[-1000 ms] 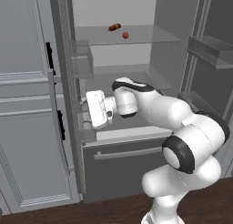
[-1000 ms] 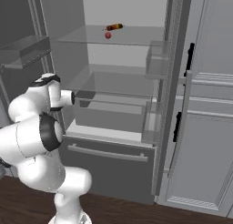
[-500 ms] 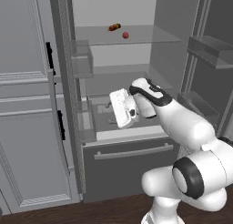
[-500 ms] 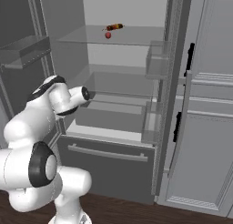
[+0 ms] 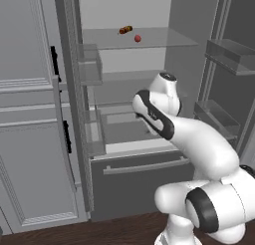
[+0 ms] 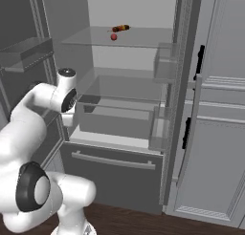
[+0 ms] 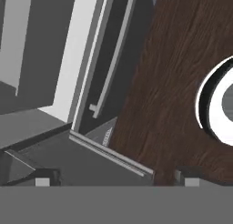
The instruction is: Take the strawberry from the fridge and place it on top of the pancake, located on the dining counter.
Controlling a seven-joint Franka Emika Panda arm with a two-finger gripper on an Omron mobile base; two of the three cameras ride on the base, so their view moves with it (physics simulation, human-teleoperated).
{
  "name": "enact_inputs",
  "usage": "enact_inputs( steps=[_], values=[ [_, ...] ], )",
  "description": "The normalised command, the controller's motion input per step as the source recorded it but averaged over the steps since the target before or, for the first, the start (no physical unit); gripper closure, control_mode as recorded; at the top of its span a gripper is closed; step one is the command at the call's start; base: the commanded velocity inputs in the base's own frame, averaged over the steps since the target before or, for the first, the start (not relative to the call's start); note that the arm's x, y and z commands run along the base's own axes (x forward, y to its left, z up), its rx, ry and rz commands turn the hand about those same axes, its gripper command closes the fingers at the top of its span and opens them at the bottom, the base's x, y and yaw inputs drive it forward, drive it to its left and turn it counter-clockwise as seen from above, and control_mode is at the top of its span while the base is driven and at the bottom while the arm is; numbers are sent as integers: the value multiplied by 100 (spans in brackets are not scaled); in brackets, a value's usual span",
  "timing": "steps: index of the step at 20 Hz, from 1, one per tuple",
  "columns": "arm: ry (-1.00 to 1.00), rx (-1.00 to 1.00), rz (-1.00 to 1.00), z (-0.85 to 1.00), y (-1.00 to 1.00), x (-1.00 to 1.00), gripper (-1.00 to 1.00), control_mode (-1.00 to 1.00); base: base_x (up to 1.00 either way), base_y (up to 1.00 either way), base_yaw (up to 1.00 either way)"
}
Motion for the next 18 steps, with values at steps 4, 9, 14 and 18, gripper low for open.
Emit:
enact_inputs(
  steps=[4, 9, 14, 18],
  values=[
    [-14, -61, 5, 21, -89, -31, -100, -100, 0, 0, 0],
    [-15, -44, 43, 36, -34, -62, -100, -100, 0, 0, 0],
    [2, -37, 60, 30, -16, -58, -100, -100, 0, 0, 0],
    [24, -6, 58, 5, -11, -32, -100, -100, 0, 0, 0]
  ],
)
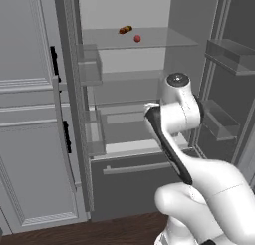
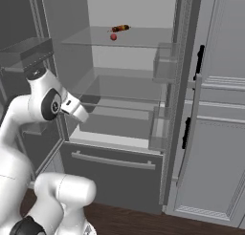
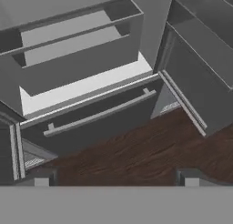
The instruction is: Take the strawberry from the fridge and place it on top of the pancake, located on the dining counter.
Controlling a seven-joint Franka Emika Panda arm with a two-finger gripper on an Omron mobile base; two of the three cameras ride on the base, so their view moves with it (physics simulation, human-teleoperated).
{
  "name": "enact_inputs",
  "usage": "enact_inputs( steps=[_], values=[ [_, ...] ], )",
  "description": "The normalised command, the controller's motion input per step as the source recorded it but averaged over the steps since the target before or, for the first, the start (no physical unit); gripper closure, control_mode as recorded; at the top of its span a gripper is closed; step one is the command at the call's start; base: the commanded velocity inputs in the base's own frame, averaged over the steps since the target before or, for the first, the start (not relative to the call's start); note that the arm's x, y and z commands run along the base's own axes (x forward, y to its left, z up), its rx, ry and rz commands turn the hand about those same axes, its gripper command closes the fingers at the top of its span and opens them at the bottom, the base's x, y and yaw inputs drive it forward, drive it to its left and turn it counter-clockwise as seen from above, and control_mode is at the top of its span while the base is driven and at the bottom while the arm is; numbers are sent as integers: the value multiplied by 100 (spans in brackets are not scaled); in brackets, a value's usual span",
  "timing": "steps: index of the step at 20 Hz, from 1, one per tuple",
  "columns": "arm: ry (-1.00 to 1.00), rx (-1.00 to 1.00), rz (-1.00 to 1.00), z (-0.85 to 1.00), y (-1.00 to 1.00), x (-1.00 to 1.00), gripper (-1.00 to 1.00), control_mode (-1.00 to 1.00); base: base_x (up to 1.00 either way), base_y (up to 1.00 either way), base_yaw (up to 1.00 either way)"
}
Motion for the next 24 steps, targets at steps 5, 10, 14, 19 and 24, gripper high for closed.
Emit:
enact_inputs(
  steps=[5, 10, 14, 19, 24],
  values=[
    [27, 12, 30, 4, -8, -23, -100, -100, 0, 0, 0],
    [19, -14, 17, 8, -9, -58, -100, -100, 0, 0, 0],
    [6, -25, 24, 0, -14, -66, -100, -100, 0, 0, 0],
    [-8, 1, 13, 0, -38, -58, -100, -100, 0, 0, 0],
    [-12, 31, 0, 1, -9, -37, -100, -100, 0, 0, 0]
  ],
)
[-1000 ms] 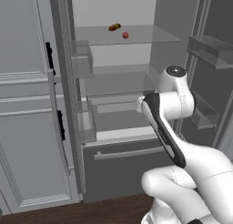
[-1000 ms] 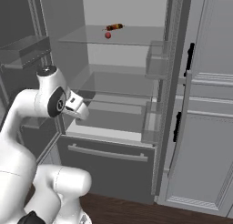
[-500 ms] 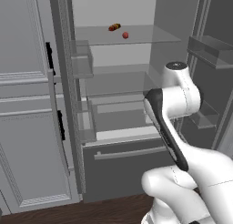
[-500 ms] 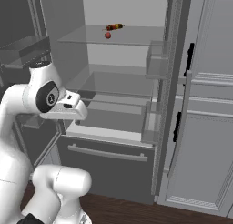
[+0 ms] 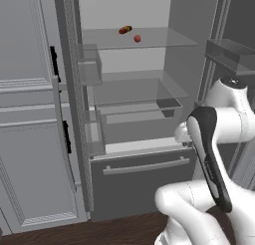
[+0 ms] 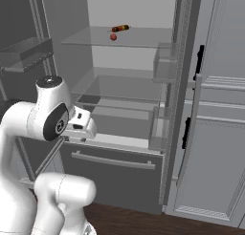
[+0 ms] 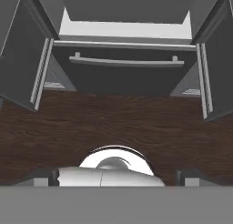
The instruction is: Take the strawberry from the fridge and place it on top of the pancake, located on the dining counter.
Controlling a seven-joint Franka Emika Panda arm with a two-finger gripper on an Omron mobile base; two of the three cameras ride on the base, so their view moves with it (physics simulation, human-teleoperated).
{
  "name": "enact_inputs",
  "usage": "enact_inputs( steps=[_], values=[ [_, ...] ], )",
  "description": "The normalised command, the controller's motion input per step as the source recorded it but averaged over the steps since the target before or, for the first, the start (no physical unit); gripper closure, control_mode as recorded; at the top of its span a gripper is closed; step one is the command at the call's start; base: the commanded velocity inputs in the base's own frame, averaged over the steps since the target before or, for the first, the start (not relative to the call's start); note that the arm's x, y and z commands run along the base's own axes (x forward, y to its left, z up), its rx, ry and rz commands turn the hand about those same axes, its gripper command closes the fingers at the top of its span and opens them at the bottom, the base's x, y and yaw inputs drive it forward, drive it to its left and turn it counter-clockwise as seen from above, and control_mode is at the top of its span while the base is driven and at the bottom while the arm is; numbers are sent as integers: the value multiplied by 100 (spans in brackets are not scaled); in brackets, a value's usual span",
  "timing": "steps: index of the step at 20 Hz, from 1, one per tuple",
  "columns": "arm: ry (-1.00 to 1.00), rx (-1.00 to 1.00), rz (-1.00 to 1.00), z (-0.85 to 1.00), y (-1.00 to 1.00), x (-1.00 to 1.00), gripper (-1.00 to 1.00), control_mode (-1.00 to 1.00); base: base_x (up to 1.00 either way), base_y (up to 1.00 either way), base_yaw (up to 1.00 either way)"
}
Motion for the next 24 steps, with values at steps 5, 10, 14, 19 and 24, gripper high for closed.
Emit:
enact_inputs(
  steps=[5, 10, 14, 19, 24],
  values=[
    [-16, 12, -1, 5, -1, -22, -100, -100, 0, 0, 0],
    [-4, -11, -13, 0, 0, -4, -100, -100, 0, 0, 0],
    [0, -23, -14, 0, 0, 0, -100, -100, 0, 0, 0],
    [1, -8, -5, 0, 0, 0, -100, -100, 0, 0, 0],
    [0, 0, 0, 0, 0, 0, -100, -100, 0, 0, 0]
  ],
)
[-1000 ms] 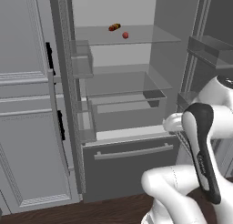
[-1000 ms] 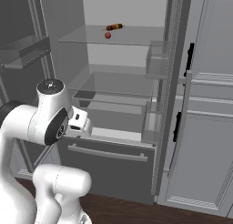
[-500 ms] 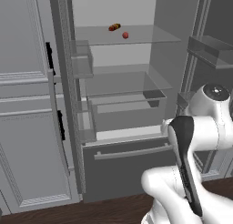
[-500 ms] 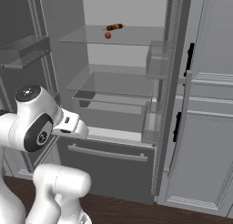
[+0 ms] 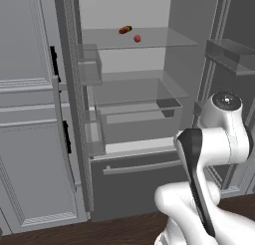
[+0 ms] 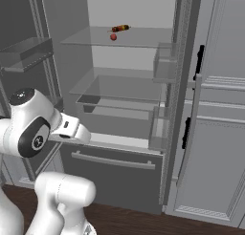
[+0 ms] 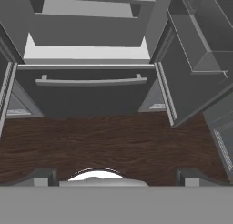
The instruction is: Take the strawberry from the fridge and place it on top of the pancake, located on the dining counter.
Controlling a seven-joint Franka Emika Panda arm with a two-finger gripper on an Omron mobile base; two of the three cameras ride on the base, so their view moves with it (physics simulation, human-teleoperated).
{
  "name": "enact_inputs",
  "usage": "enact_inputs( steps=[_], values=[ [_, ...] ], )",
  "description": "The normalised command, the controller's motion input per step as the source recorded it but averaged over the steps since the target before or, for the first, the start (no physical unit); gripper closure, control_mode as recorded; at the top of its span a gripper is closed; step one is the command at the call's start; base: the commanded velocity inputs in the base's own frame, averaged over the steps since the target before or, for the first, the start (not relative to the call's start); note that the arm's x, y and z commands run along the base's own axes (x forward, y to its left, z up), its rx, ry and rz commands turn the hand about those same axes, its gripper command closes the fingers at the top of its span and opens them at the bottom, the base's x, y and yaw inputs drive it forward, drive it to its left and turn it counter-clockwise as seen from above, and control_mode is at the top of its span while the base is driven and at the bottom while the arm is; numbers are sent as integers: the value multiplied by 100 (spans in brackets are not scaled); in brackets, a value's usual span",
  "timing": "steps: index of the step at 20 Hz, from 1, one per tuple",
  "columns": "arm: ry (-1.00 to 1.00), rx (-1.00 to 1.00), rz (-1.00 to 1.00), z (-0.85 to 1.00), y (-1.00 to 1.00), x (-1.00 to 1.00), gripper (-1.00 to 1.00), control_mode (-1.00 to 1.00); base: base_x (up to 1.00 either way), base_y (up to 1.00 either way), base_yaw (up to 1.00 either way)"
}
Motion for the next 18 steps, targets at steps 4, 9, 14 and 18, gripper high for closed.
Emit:
enact_inputs(
  steps=[4, 9, 14, 18],
  values=[
    [0, 0, 0, 0, 0, 0, -100, -100, 0, 0, 0],
    [0, 0, 0, 0, 0, 0, -100, -100, 0, 0, 0],
    [0, 0, 0, 0, 0, 0, -100, 100, 12, -11, -3],
    [0, 0, 0, 0, 0, 0, -100, 100, 30, -8, -9]
  ],
)
